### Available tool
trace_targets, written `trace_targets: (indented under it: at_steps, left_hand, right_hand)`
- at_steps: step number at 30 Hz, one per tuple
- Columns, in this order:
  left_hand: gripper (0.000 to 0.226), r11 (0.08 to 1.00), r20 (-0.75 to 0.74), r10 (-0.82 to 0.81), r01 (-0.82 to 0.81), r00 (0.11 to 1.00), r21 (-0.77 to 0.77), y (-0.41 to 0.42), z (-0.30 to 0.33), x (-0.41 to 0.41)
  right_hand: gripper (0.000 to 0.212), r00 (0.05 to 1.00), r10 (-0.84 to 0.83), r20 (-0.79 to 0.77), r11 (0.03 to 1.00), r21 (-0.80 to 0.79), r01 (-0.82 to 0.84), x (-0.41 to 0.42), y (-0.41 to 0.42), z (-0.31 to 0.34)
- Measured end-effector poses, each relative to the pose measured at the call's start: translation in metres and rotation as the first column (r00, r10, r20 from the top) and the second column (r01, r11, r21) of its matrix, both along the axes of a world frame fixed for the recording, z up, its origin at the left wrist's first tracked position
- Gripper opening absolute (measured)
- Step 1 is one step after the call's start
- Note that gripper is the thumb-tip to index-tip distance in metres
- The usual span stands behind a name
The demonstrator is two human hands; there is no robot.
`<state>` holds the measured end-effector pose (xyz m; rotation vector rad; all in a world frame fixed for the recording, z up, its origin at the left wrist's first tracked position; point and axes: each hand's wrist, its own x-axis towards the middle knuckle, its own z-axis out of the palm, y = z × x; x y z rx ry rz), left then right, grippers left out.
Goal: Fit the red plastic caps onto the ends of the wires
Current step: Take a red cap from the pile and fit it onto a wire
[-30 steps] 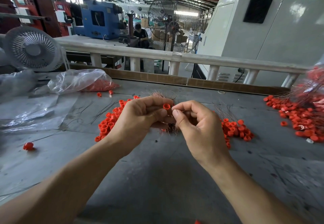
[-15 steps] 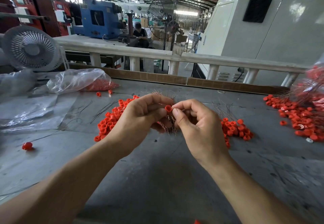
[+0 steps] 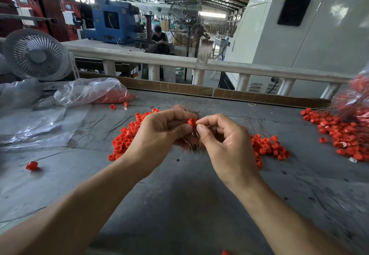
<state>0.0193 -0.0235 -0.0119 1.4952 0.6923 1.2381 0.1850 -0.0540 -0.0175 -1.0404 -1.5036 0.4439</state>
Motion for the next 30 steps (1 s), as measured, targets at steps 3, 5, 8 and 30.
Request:
trace_targets:
  at_steps: [3,5,8,30]
  left_hand:
    - [0.02,1.0,0.004,0.007,-0.006,1.0,-0.02,0.0018,-0.0005,0.0]
    - [0.02,1.0,-0.004,0.011,-0.011,1.0,-0.025,0.0031,-0.0013,-0.0003]
    - [0.02,0.999,-0.009,0.014,-0.014,1.0,-0.033,0.0043,-0.0023,-0.0004]
    - [0.021,0.999,-0.11,0.026,-0.029,0.994,-0.022,0.0032,-0.0032,-0.0031]
  right_hand:
    - [0.011,1.0,0.007,0.004,1.0,0.0,-0.007,-0.0005,-0.0006,0.0005]
    - [0.011,1.0,0.011,0.006,1.0,-0.001,-0.011,-0.0003,-0.0009,0.001]
    - [0.011,1.0,0.016,0.004,1.0,-0.011,-0.016,-0.0001,-0.001,0.0009]
    - [0.012,0.999,0.009,0.052,0.997,-0.074,-0.005,0.0007,-0.0014,-0.0028]
